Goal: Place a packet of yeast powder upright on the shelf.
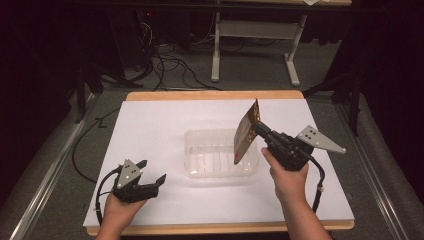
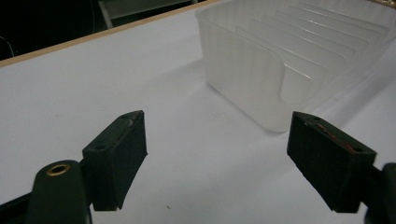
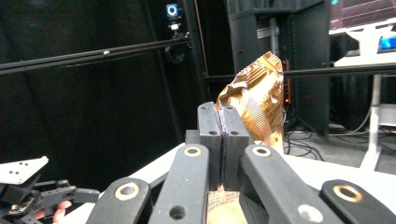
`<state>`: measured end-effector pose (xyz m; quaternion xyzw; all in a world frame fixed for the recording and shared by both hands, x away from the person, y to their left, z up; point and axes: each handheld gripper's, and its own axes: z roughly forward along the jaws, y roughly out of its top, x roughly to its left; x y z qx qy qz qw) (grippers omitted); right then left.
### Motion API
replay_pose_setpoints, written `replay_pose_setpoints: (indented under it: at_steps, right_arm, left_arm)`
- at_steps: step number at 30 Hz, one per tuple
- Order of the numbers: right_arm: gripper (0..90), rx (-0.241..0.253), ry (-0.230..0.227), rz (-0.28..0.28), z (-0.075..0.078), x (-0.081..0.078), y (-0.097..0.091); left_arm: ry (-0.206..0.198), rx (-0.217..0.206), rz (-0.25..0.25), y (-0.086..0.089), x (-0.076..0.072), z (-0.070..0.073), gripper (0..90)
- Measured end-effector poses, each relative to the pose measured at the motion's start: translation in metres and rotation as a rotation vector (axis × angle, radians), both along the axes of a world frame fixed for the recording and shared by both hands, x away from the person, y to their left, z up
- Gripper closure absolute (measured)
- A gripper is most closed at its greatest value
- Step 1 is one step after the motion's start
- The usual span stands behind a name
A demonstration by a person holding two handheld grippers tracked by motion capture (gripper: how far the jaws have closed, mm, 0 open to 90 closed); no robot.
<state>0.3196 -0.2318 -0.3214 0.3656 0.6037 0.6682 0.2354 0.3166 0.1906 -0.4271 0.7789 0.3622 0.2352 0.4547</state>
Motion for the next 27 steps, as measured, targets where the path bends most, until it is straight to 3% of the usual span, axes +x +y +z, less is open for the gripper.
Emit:
replay_pose_setpoints:
  at_steps: [9,27]
  right_arm:
    - [90.0,0.004,0.011,0.027,-0.003,0.009,0.019]
    - [90.0,-0.067,0.047,0.029,-0.016,0.028,0.040]
  left_arm:
    - [-0.008,-0.005,0.007,0.004,0.000,0.001,20.5]
    - [-0.013,0.000,-0.002,0.006,0.001,0.002,20.5]
